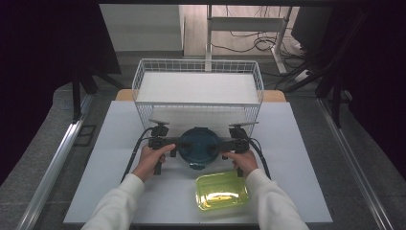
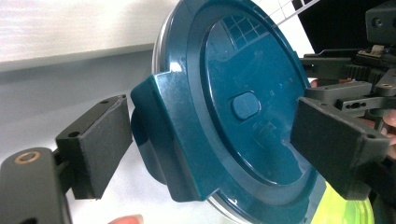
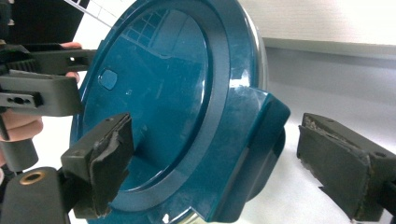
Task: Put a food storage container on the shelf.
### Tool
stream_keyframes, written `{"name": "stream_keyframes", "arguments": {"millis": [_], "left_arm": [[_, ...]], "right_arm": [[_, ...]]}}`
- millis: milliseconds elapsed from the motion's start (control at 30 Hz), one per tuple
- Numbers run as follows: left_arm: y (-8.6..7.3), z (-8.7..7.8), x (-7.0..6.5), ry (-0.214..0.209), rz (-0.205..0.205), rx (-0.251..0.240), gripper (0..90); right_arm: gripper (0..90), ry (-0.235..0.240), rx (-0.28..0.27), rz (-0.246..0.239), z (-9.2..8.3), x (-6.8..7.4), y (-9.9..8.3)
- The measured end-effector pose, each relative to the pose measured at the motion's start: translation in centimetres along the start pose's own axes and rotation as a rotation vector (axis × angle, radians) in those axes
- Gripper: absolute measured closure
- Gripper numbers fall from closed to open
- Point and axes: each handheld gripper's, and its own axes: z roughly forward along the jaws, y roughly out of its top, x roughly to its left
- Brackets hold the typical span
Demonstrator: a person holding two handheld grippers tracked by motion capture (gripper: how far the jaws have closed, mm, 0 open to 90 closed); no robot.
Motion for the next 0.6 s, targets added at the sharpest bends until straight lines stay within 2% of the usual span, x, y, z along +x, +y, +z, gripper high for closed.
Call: {"name": "stream_keyframes", "arguments": {"millis": [300,400,600], "left_arm": [[-0.06,0.44,0.18,-0.005,-0.015,0.006,18.5],[-0.12,0.5,0.19,-0.001,-0.015,0.01,20.3],[-0.19,0.7,0.38,-0.03,-0.037,0.034,18.7]], "right_arm": [[16.5,0.069,0.028,0.02,0.51,-0.06,-0.04],[17.7,0.073,0.031,0.028,0.57,-0.06,-0.03],[23.0,0.111,0.042,0.079,0.24,-0.72,0.14]]}}
